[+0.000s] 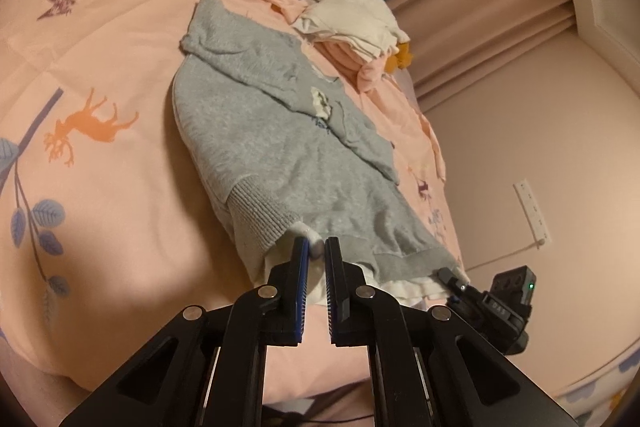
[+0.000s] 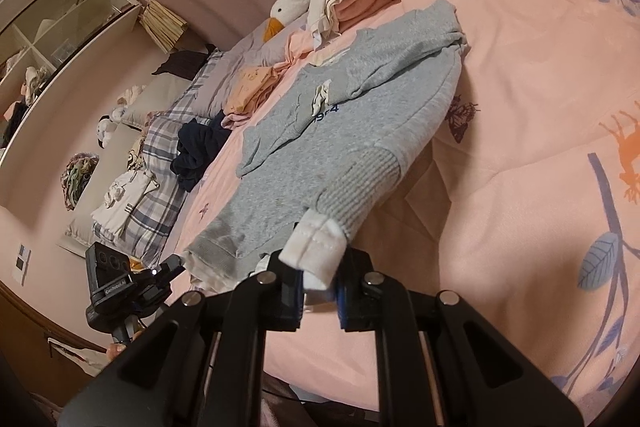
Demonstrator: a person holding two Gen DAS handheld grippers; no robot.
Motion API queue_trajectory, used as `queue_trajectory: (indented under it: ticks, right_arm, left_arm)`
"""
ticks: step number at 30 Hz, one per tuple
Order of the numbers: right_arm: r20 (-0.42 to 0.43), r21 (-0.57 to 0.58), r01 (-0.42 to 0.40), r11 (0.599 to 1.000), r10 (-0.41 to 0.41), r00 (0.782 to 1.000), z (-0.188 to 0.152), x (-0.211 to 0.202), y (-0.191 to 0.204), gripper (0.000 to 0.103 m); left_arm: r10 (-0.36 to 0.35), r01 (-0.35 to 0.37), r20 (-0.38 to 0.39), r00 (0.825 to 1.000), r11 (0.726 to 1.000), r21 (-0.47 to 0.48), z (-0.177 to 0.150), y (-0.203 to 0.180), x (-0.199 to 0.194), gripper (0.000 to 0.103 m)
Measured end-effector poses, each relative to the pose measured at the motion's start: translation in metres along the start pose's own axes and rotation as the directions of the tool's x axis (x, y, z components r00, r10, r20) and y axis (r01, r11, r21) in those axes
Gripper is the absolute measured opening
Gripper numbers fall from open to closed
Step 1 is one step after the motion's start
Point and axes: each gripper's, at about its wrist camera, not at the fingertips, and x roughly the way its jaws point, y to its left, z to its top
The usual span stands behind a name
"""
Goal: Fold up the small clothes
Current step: 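Hold the hem corners with both tools and lift the hem up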
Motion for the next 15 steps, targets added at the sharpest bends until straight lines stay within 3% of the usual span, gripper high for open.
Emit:
queue_trajectory:
  ticks: [11, 15]
  right_arm:
    - [-0.026, 0.017, 0.017, 1.000, -0.017, 1.000, -0.004, 0.005, -0.007, 0.016]
    - [-0.050, 0.092, 0.032, 0.995, -0.027, 0.998, -0.009, 0.007, -0.023, 0.018]
  left_arm:
    - [-0.013, 0.011, -0.017, 1.000, 0.996, -0.086, -0.001, 0.021, -0.006, 0.006]
    - [0.002, -0.005, -0.026, 1.000, 0.991, -0.134, -0.002, 0.037, -0.008, 0.006]
